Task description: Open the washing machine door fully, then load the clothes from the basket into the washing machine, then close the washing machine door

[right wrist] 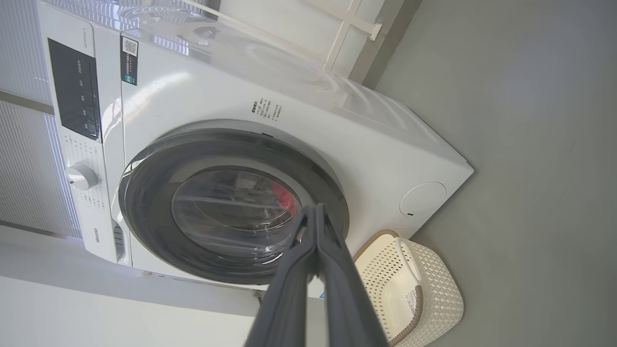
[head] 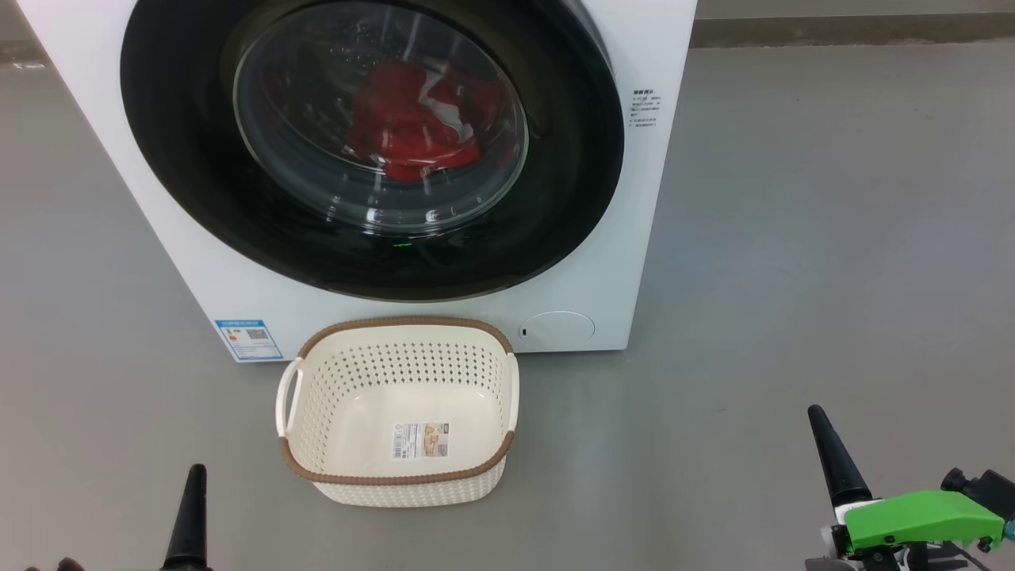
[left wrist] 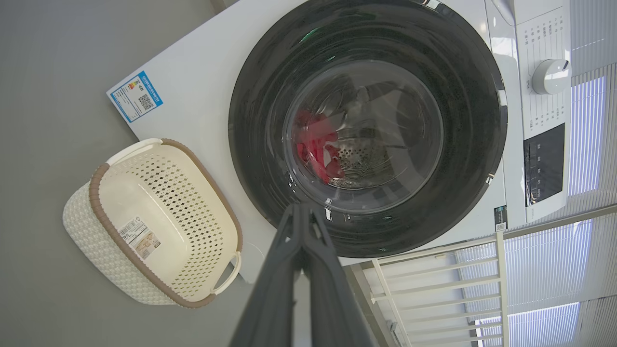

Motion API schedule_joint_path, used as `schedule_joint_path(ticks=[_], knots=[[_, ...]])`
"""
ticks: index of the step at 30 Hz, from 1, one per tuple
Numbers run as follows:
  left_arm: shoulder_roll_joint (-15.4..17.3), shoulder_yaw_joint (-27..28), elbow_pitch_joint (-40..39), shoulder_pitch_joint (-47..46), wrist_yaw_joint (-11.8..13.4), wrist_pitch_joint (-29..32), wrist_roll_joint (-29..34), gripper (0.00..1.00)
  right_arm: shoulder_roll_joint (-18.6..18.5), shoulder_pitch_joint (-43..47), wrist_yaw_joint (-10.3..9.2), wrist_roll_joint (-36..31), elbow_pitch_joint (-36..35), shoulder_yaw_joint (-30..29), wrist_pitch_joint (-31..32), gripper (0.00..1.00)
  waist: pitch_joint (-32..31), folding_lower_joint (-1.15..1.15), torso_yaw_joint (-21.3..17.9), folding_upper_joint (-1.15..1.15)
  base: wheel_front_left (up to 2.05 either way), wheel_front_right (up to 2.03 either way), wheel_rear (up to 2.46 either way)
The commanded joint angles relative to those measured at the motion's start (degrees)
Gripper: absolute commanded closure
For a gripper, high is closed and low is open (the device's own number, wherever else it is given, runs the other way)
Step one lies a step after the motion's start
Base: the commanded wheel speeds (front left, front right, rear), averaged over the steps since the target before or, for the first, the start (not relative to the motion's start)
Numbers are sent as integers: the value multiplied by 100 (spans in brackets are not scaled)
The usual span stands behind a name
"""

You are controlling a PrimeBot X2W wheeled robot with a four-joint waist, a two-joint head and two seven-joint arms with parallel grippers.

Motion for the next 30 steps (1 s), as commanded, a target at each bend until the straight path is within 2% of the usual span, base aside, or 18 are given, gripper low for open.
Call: schedule_joint_path(ticks=[1, 30], knots=[[67, 178, -97, -282, -14, 38, -136, 100, -14, -145, -4, 178, -185, 48, 44, 100, 1, 0, 0, 0, 0, 0, 0], [-65, 457, 80, -525, -18, 524, -1694, 100, 123, -134, -7, 1818, -274, -272, 537, 100, 25, 0, -15, 0, 0, 0, 0]])
